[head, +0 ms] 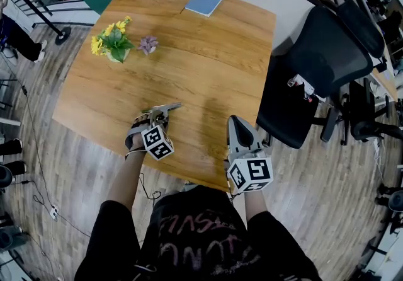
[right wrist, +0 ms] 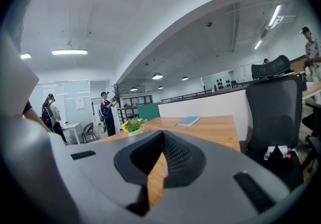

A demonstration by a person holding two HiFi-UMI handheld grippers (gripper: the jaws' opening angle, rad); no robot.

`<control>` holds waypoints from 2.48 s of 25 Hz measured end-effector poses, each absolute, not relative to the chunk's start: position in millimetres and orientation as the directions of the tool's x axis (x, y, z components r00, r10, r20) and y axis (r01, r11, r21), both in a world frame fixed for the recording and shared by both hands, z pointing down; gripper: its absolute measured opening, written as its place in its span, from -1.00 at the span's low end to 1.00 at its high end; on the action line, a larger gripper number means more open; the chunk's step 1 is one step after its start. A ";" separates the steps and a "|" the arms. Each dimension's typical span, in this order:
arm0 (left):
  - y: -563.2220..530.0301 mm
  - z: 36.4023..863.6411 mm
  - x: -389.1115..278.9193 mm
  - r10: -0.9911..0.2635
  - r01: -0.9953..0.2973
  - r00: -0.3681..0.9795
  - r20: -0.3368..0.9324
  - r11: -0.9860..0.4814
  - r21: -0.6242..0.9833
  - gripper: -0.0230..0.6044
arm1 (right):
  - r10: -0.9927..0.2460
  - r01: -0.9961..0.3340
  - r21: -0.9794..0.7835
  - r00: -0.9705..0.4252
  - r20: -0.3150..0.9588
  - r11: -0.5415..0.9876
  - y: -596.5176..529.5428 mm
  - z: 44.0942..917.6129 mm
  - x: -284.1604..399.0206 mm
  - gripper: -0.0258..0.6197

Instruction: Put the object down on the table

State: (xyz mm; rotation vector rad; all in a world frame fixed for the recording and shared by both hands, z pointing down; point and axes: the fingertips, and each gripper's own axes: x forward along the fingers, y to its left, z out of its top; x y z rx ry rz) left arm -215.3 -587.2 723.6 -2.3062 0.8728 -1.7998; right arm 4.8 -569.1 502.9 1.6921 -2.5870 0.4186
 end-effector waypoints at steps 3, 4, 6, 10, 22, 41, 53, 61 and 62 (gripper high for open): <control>-584.7 712.6 -211.9 -0.498 -0.484 0.183 0.848 -0.796 -0.363 -0.34 | -0.896 -0.900 -0.213 -0.415 0.158 0.379 -568.2 500.9 4.6 -0.91; -583.3 708.4 -211.0 -0.506 -0.515 0.195 0.840 -0.782 -0.351 -0.33 | -0.896 -0.900 -0.213 -0.416 0.155 0.381 -567.1 499.8 4.4 -0.90; -581.1 698.9 -209.7 -0.528 -0.565 0.216 0.821 -0.754 -0.336 -0.33 | -0.896 -0.899 -0.213 -0.418 0.150 0.384 -565.2 497.4 4.4 -0.91; -578.6 676.8 -211.6 -0.584 -0.631 0.232 0.778 -0.699 -0.336 -0.33 | -0.895 -0.895 -0.221 -0.423 0.140 0.388 -562.2 496.3 4.1 -0.91; -565.3 595.0 -233.3 -0.765 -0.834 0.252 0.593 -0.482 -0.267 -0.47 | -0.893 -0.889 -0.212 -0.435 0.111 0.407 -548.2 482.9 -2.0 -0.90; -517.7 484.3 -293.7 -0.937 -0.959 0.177 0.301 -0.233 -0.161 -0.88 | -0.902 -0.902 -0.176 -0.416 0.114 0.394 -512.8 474.1 -13.7 -0.91; -484.6 431.2 -317.5 -0.976 -0.970 0.145 0.164 -0.173 -0.171 -0.88 | -0.900 -0.904 -0.136 -0.420 0.115 0.404 -503.8 469.1 -13.9 -0.91; -472.1 414.6 -330.2 -0.986 -0.973 0.113 0.125 -0.135 -0.186 -0.89 | -0.901 -0.904 -0.119 -0.422 0.103 0.410 -506.2 459.7 -10.4 -0.91; -470.7 413.3 -332.4 -0.987 -0.975 0.108 0.120 -0.129 -0.182 -0.89 | -0.901 -0.904 -0.116 -0.423 0.102 0.411 -506.3 458.8 -10.4 -0.91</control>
